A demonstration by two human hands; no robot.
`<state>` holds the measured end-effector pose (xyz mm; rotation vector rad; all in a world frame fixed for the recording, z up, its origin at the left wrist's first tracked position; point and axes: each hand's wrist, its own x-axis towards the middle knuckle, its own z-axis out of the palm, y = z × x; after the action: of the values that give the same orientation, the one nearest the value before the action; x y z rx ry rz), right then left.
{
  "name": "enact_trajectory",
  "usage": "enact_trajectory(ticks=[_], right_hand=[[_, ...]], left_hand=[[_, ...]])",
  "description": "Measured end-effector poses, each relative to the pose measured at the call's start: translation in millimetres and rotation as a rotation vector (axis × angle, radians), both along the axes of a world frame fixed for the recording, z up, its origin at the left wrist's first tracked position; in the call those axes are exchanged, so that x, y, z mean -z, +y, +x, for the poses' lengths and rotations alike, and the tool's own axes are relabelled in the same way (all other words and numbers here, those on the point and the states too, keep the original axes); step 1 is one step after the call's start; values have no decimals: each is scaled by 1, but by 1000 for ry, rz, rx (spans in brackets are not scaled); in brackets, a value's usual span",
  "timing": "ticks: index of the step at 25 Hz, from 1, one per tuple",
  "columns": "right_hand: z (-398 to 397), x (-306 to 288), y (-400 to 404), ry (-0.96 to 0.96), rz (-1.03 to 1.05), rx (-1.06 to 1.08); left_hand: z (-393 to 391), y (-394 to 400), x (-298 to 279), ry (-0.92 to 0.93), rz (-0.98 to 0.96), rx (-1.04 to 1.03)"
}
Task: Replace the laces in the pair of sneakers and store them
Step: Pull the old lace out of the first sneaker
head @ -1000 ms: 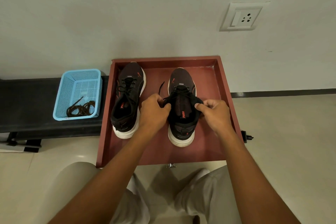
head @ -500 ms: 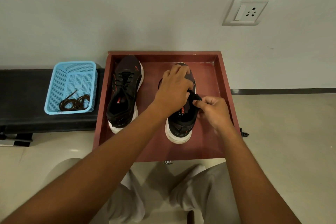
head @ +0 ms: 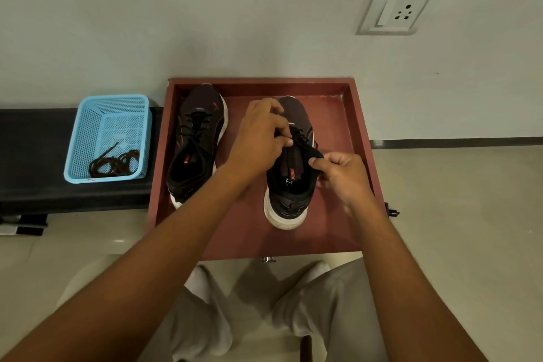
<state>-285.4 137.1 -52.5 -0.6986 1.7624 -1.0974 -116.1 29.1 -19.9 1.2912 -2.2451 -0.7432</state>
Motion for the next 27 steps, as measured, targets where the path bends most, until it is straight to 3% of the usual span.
enact_trajectory(ticks=[3,5,9,14,19,27], right_hand=[[1,-1,0,-7,0,-8],[1,-1,0,-17,-7,-8],[2,-2,0,-11,-4,-1],[2,-3,-1,-7,-13,-7],[2,-4,0,17,-8,-13],[1,-4,0,49,5,-18]], left_hand=[[18,-9,-5,170,99,-222],[27,-10,-9,188,118,-283],[26,-3,-11,72,157,-208],[-6,15,-13,-74,-121,44],[-26,21,2,-329,-181,107],[-10,2,-2,-173,-120,8]])
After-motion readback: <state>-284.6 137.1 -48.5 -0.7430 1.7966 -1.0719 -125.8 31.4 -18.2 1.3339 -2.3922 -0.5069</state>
